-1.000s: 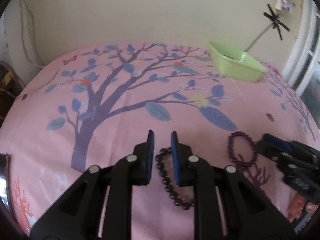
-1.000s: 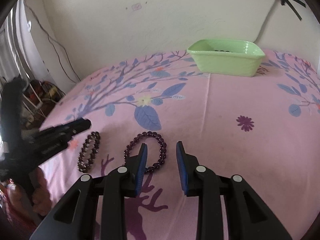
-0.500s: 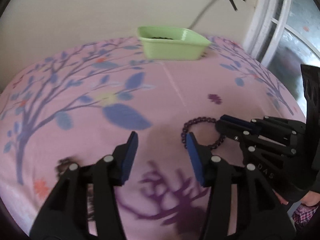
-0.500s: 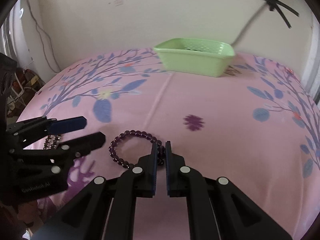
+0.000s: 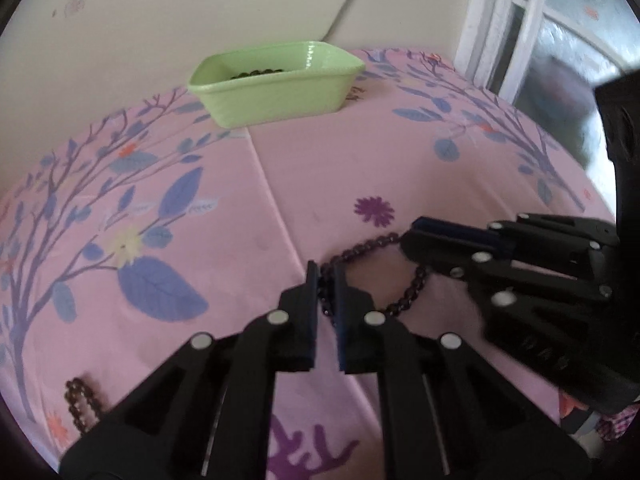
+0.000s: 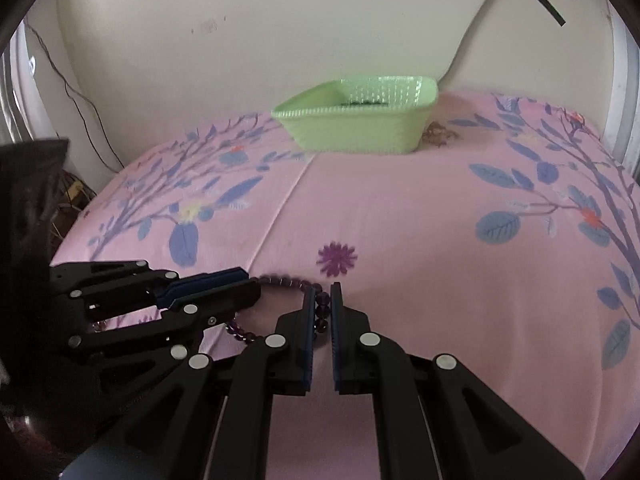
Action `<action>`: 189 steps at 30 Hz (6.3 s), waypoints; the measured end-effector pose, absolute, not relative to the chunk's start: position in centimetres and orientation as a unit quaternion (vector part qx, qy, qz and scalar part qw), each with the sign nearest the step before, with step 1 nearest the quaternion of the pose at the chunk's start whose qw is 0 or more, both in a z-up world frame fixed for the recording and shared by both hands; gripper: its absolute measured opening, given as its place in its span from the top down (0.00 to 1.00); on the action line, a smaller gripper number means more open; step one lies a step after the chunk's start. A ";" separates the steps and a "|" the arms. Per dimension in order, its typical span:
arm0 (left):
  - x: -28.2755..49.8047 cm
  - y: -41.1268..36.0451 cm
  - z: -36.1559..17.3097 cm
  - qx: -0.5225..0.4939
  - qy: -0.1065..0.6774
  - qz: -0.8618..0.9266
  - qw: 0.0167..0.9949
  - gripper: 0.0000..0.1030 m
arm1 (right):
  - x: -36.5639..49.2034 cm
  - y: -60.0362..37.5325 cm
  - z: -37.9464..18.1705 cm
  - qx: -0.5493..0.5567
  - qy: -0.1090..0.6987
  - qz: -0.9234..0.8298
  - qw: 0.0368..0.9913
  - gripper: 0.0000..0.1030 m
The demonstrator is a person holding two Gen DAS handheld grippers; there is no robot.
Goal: Organize jewelry
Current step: 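Carry the held bracelets into the green tray and open both grippers, then close both grippers on the dark brown bead bracelet on the sheet, then carry the dark bead bracelet into the green tray and release it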
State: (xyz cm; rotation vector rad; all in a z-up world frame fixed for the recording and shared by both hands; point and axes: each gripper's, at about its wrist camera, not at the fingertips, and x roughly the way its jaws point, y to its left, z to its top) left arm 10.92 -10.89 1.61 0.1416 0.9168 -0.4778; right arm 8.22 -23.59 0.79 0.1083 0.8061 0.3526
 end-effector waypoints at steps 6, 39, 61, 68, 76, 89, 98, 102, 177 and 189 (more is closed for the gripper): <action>14.3 -9.0 4.7 0.000 0.429 -0.257 0.866 0.93 | 9.8 -23.8 3.3 0.065 0.356 0.191 0.912 1.00; 17.1 -9.5 5.2 0.073 0.398 -0.120 0.906 0.75 | 13.7 -24.5 4.5 0.129 0.319 0.182 0.921 1.00; 5.0 -3.1 3.0 0.059 0.401 -0.108 0.908 0.75 | 2.3 -17.5 1.0 0.107 0.369 0.197 0.902 1.00; 3.8 -1.6 3.2 0.053 0.395 -0.111 0.910 0.75 | 1.4 -16.3 1.1 0.102 0.372 0.192 0.903 1.00; 5.0 7.2 5.3 -0.012 0.386 -0.063 0.920 0.75 | 2.6 -12.0 1.3 0.059 0.380 0.229 0.895 1.00; 5.0 8.7 2.7 -0.025 0.424 -0.061 0.903 0.70 | 4.8 -4.6 0.7 -0.012 0.401 0.302 0.865 1.00; 5.3 7.8 1.6 -0.014 0.442 -0.064 0.895 0.70 | 6.4 -4.1 0.1 -0.064 0.409 0.309 0.856 1.00; 5.5 6.4 2.4 -0.018 0.436 -0.090 0.895 0.67 | 6.5 -6.7 0.1 -0.056 0.406 0.288 0.865 1.00; 31.9 -13.4 9.5 0.047 0.393 -0.162 0.904 0.67 | 29.8 -25.7 6.5 0.042 0.369 0.167 0.913 1.00; 19.8 -9.3 6.9 0.053 0.382 -0.115 0.915 0.57 | 15.0 -26.7 4.5 0.140 0.323 0.166 0.921 0.97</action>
